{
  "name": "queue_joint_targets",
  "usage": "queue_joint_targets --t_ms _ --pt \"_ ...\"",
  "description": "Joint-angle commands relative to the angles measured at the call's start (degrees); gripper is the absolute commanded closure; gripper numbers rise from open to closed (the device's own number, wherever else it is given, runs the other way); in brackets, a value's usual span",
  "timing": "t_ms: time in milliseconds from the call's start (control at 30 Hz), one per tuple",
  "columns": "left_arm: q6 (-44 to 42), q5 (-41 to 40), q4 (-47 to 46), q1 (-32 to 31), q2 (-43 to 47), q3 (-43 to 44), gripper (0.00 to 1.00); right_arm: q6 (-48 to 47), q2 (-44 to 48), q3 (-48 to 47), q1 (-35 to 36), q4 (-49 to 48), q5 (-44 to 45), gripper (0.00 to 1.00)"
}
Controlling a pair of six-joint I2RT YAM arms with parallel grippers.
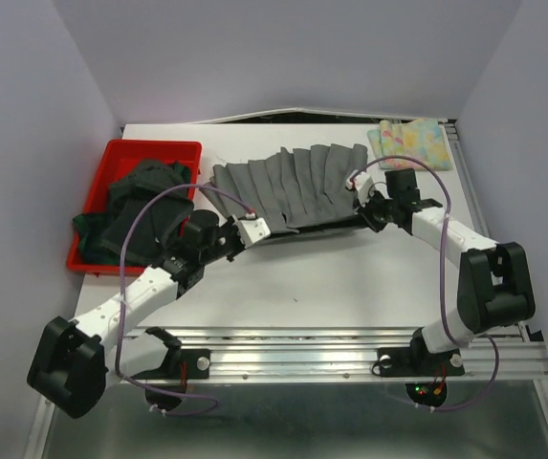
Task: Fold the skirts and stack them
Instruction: Flatten the skirt out
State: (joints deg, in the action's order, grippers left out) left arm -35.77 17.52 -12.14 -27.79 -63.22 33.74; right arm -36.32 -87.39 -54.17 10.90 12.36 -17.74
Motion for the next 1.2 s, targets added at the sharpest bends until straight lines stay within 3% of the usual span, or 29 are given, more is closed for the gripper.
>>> queue_joint_targets --t_ms 0,67,100,133,300,433,533,600,667,733,800,967,1067,1100,1167 --pt "-5.01 -3.81 6.68 -5.07 6.61 -1.65 0.74 -5.33 0.56 -2.78 -1.40 13.80 0.17 0.81" --pt "-5.36 -2.93 9.58 -8.05 8.81 -1.66 0.59 -7.27 1.78 -3.13 0.00 17.85 -2.73 0.59" --pt "-5.36 -2.58 10.46 -8.76 9.51 -1.48 0.46 -8.76 2.66 -3.31 0.79 21.18 -4.13 0.46" --pt "-5.36 -1.97 12.04 -9.47 10.65 -1.39 0.42 -9.29 3.71 -3.13 1.32 22.43 -6.24 0.32" --pt "-4.75 4.17 21.17 -12.28 13.47 2.29 0.30 -12.63 11.88 -2.60 6.76 28.05 -9.32 0.00" --pt "-0.46 4.64 23.57 -13.34 13.39 5.89 0.32 -10.37 15.32 -6.10 7.82 32.90 -11.70 0.00" --pt "5.08 2.62 23.66 -13.25 11.20 9.58 0.37 -2.38 15.68 -8.48 7.83 29.58 -9.08 0.02" --pt "8.50 1.73 24.27 -13.25 6.99 13.52 0.41 3.84 13.14 -11.46 7.83 25.90 -6.62 0.10" --pt "10.45 0.15 25.23 -13.17 0.58 18.28 0.45 7.99 7.44 -15.60 6.16 23.51 -6.26 0.26" --pt "11.94 -1.51 27.94 -13.25 -4.08 21.71 0.55 14.15 2.78 -18.85 5.54 22.45 -6.96 0.36" --pt "12.48 -1.44 29.71 -12.29 -10.15 25.57 0.57 18.97 -4.69 -24.10 3.79 21.40 -6.00 0.42" --pt "10.90 1.90 31.39 -11.41 -18.15 30.06 0.58 27.16 -17.26 -33.61 0.36 20.25 -0.91 0.46" --pt "10.98 0.25 27.27 -13.07 -17.03 30.16 0.51 32.52 -23.60 -39.24 -3.94 20.34 2.27 0.46" --pt "10.72 -1.68 24.47 -15.51 -16.76 30.25 0.43 35.23 -24.74 -40.30 -5.34 20.34 2.62 0.46" --pt "9.49 -7.22 22.08 -18.77 -17.63 30.68 0.39 38.05 -27.99 -43.45 -9.04 20.34 2.10 0.45"
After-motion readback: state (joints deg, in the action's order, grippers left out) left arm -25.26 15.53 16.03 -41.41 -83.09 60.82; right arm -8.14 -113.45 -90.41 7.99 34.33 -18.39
